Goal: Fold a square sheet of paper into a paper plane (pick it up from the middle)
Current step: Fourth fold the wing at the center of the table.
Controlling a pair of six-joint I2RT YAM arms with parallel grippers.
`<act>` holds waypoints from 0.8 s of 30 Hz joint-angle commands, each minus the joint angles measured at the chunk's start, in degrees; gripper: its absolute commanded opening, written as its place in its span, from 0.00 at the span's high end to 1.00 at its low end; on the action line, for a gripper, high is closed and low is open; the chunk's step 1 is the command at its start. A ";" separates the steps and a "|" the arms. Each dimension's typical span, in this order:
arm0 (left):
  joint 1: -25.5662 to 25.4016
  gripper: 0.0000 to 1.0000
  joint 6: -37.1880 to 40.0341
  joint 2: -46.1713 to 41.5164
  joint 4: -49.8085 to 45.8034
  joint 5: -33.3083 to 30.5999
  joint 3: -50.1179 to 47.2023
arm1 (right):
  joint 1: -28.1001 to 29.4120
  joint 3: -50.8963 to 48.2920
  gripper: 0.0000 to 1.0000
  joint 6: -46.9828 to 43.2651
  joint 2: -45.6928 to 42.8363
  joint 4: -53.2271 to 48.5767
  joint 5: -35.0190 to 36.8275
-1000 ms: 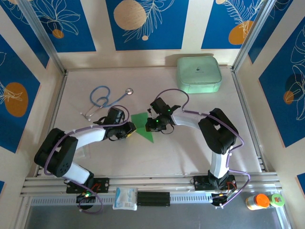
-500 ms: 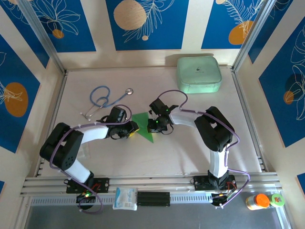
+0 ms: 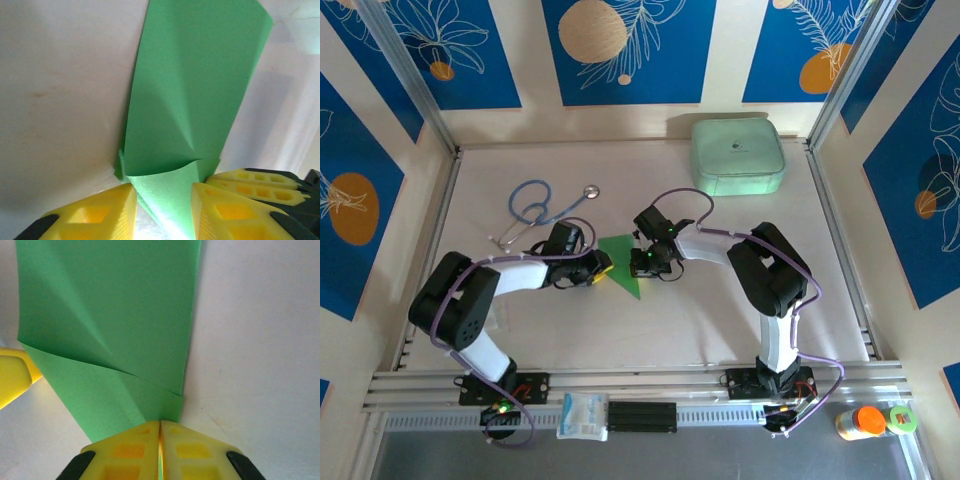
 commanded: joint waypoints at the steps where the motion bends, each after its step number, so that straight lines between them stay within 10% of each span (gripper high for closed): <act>1: 0.79 0.69 -1.90 0.52 4.24 2.50 -0.52 | -0.50 0.20 0.89 0.75 1.41 -1.42 -0.57; 24: 3.88 0.75 7.16 6.96 9.79 10.71 1.99 | -1.46 -0.22 0.90 -0.98 1.93 -1.84 -0.25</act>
